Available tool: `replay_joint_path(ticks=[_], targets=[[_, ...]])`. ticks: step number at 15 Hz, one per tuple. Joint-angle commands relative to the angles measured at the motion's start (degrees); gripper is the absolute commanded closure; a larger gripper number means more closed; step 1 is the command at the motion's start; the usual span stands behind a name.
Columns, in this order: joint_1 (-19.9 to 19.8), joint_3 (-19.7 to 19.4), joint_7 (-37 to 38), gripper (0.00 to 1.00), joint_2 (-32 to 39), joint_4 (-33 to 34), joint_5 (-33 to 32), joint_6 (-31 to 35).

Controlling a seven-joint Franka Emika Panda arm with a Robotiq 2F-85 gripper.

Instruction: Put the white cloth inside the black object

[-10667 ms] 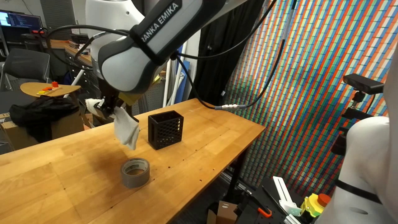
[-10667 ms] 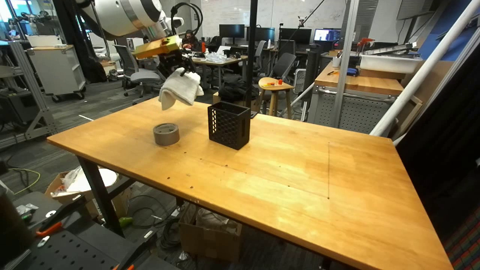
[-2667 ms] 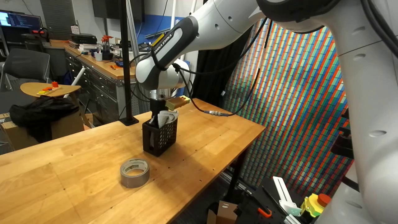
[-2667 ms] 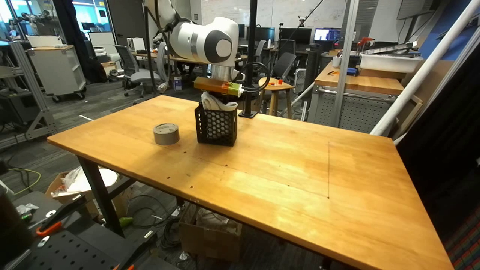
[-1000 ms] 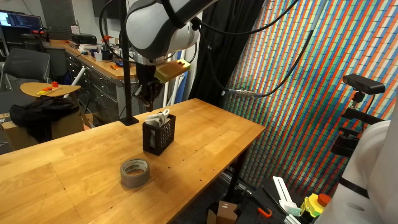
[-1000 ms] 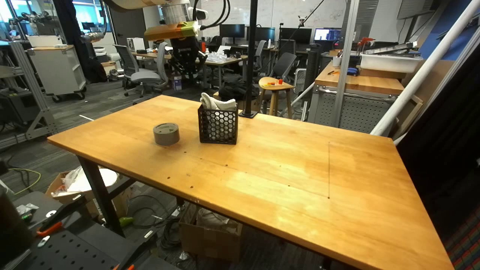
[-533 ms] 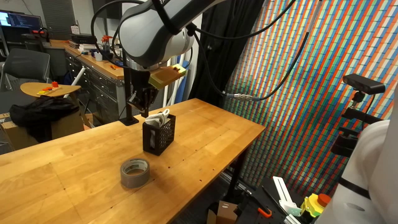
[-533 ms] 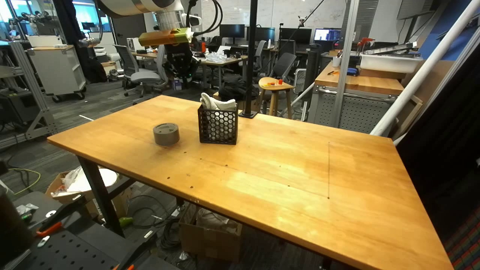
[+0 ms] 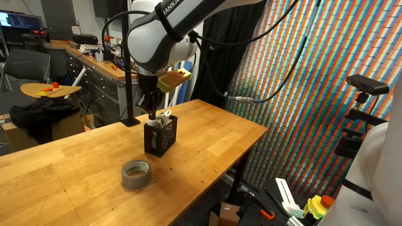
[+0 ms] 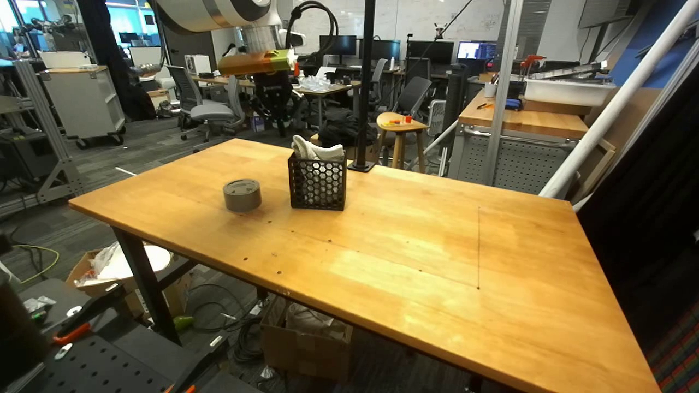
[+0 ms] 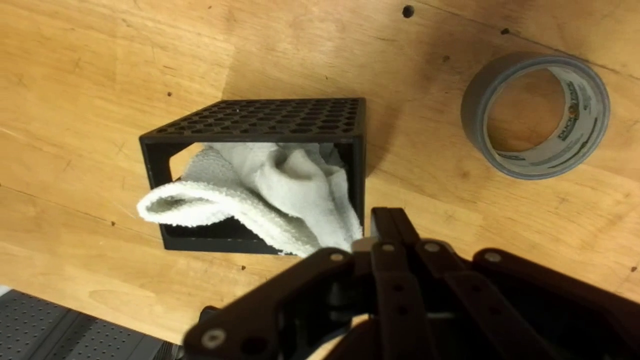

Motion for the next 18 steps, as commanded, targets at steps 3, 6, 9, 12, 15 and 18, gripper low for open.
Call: replay_joint_path(ticks=[3,6,9,12,15,18], targets=[[-2.1,-0.7,-6.9,0.97,2.5,3.1,1.4,0.7],[-3.2,-0.7,-9.8,0.95,3.6,3.9,2.4,0.9],[-4.2,-0.6,-12.5,0.95,4.5,4.5,3.7,0.8],[-4.9,-0.6,-14.4,0.97,5.3,5.0,4.7,1.0],[-5.7,-0.7,-16.1,0.95,5.7,5.3,5.5,1.4],[-6.5,-0.7,-17.1,0.95,6.2,5.3,6.5,2.1]])
